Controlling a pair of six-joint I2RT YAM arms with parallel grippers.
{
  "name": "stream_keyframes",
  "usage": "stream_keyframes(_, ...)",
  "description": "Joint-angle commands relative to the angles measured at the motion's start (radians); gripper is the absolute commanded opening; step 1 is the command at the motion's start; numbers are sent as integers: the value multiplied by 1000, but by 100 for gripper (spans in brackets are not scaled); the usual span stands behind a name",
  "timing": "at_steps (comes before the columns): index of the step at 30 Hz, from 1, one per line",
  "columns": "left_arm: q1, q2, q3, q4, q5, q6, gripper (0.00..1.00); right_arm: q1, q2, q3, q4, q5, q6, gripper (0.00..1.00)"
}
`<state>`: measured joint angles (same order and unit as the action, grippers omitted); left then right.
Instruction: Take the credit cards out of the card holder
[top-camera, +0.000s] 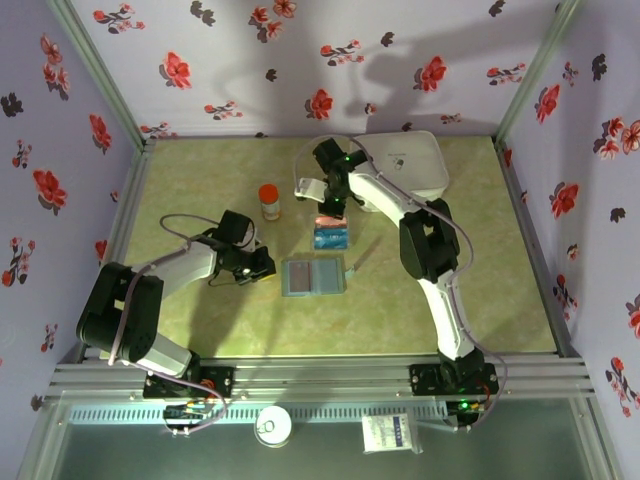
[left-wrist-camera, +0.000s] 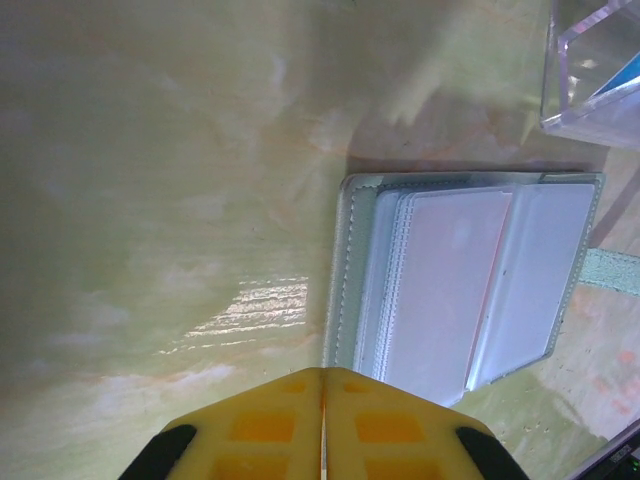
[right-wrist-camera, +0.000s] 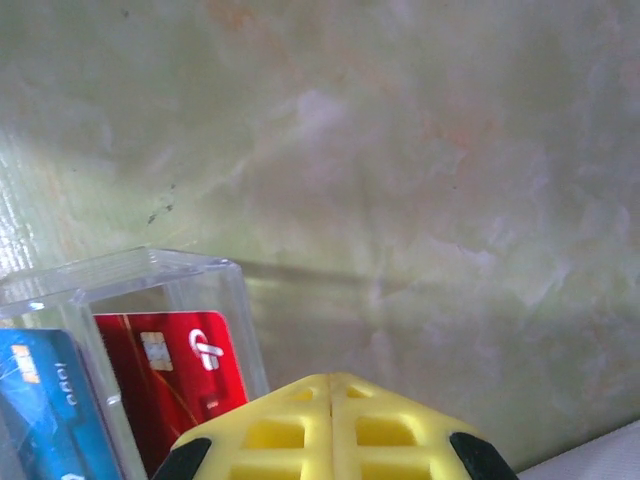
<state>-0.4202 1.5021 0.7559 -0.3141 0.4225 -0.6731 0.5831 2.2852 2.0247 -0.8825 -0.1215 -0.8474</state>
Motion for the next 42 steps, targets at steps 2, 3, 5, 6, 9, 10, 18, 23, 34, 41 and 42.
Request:
stream_keyframes(2, 7, -12, -7, 8, 23, 1, 8, 9, -95, -23, 54, 37, 51, 1)
stream_keyframes(3, 6, -11, -9, 13, 25, 1, 8, 11, -108, -33, 67, 37, 59, 2)
stream_keyframes(5, 6, -7, -13, 27, 34, -5, 8, 17, -141, -69, 100, 38, 80, 3)
stream_keyframes(6, 7, -3, -13, 31, 40, -8, 8, 19, -155, -87, 117, 39, 91, 4)
stream_keyframes(9, 6, 7, -15, 41, 51, -8, 8, 27, -197, -133, 158, 54, 152, 4)
stream_keyframes(10, 4, 12, -15, 44, 56, -6, 8, 30, -213, -150, 171, 61, 188, 5)
stream_keyframes(18, -9, 37, -12, 59, 73, -2, 8, 68, -353, -358, 327, 99, 683, 11)
stream_keyframes(23, -27, 65, -2, 81, 81, -9, 6, 89, -423, -522, 423, 49, 1043, 11)
stream_keyframes(34, -57, 118, 24, 85, 74, -15, 3, 115, -514, -917, 844, -226, 1605, 13)
stream_keyframes(41, -70, 140, 35, 70, 70, -5, 2, 173, -525, -988, 847, -230, 1673, 13)
stream_keyframes(42, -70, 141, 35, 62, 63, -2, 2, 178, -527, -988, 828, -224, 1678, 14)
